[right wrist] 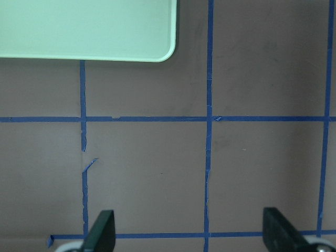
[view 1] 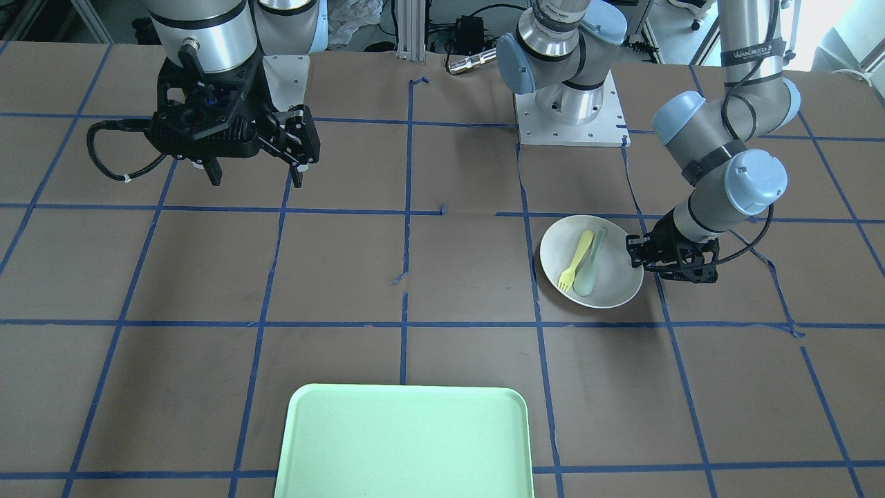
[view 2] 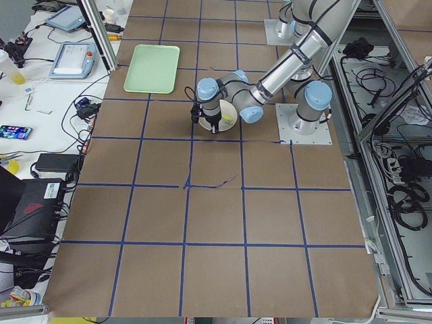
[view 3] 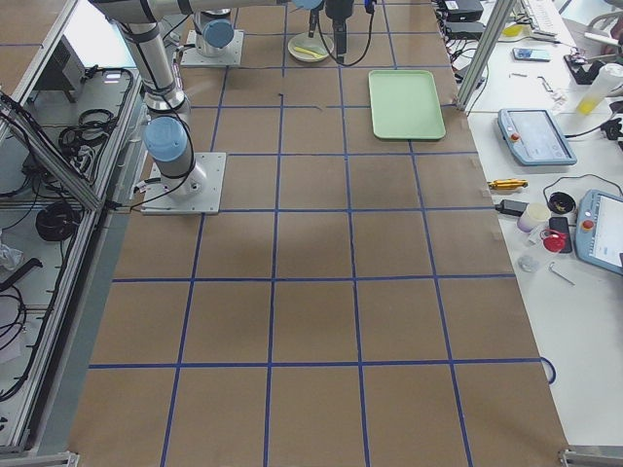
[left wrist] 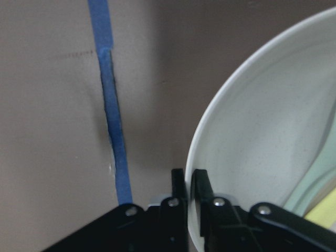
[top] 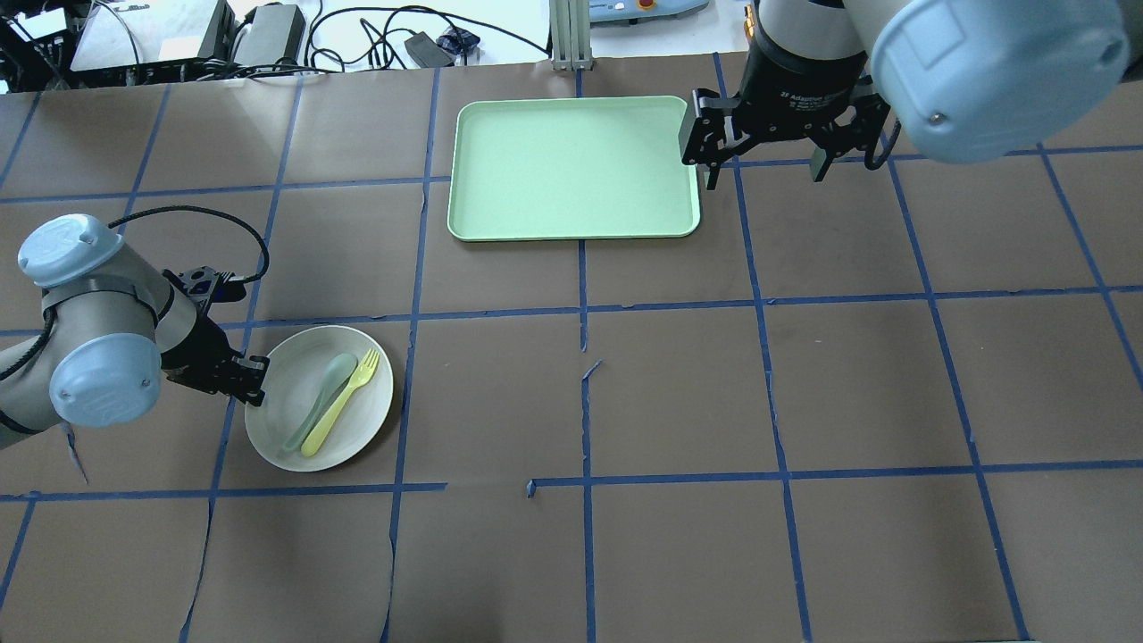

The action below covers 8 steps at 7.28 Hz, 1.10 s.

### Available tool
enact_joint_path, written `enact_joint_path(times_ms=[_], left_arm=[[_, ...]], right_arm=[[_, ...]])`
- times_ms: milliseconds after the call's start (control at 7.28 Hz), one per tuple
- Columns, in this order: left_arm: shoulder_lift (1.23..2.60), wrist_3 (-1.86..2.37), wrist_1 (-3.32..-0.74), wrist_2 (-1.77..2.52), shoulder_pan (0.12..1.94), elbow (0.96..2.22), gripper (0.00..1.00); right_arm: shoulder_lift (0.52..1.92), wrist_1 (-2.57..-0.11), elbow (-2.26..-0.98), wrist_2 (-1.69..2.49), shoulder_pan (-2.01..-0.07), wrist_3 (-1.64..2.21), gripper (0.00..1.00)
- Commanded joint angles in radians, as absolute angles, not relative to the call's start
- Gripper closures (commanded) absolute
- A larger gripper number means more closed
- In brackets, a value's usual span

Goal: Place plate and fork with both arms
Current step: 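Lower the left gripper to the rim of the white plate and grasp it, then lift the white plate with the left gripper and carry it onto the green tray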

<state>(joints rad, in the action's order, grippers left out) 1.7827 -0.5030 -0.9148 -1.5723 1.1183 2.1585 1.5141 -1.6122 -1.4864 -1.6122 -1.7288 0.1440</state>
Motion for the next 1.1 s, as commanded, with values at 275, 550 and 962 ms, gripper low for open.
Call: enact_joint_path(times_ms=[275,550,962], left_arm=[[1.785,-0.493,-0.985,-1.37,1.108,2.08,1.0],[1.814,-0.349,-1.144,-1.295,1.123,1.941,1.0],[1.941,-0.119,-1.16,-1.226,1.292,1.737,1.0]], right_arm=[[1.514,-1.612,-1.486,-1.612,-1.729,0.144,0.0],[1.514,-1.612,-1.488,-1.612,-1.729,0.144,0.0],[1.514,-1.614,-1.499,-1.611,-1.729,0.144,0.0]])
